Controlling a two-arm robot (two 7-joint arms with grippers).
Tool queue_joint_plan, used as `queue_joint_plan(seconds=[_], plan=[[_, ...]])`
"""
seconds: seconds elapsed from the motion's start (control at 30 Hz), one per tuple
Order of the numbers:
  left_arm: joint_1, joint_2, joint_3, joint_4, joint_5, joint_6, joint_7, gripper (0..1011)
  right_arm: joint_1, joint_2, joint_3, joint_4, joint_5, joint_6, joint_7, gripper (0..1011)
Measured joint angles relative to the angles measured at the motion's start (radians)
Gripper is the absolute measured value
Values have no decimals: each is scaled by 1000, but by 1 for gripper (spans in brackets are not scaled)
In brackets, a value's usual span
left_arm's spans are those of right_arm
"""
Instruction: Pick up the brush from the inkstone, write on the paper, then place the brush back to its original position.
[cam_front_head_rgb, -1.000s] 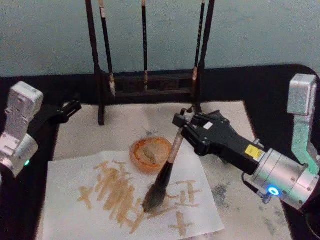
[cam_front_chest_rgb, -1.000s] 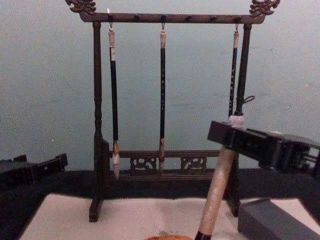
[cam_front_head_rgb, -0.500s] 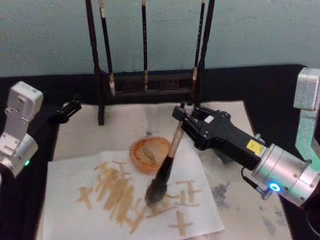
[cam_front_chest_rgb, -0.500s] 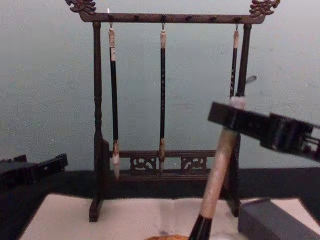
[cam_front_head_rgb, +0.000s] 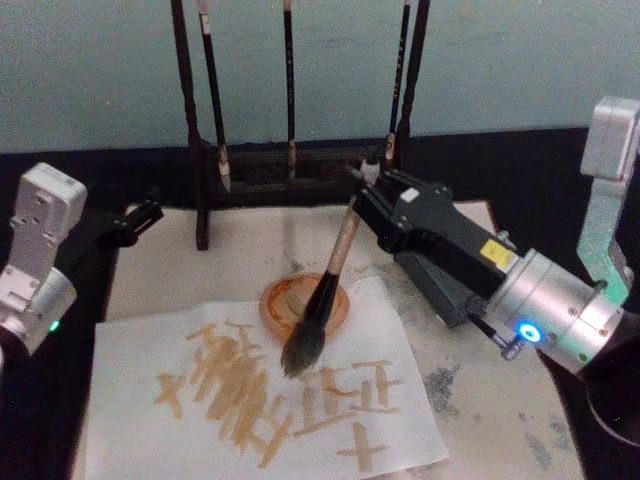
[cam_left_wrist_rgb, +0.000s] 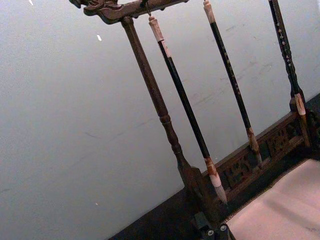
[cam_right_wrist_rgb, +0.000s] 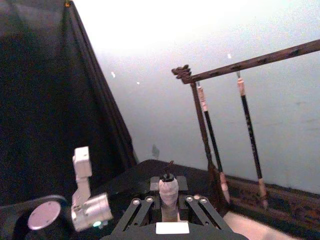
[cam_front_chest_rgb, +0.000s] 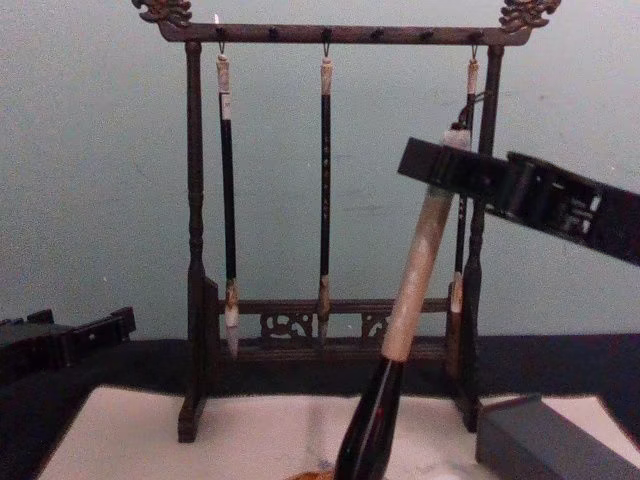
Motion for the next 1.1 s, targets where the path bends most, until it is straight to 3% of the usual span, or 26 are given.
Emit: queue_joint_plan(seconds=[0.47,1.1], plan=[[0,0,0,0,0,0,0,1000,95,-69,-3,96,4,-14,-29,203],[0,0,0,0,0,0,0,1002,145,-147,27,234,0,-59,-47,203]])
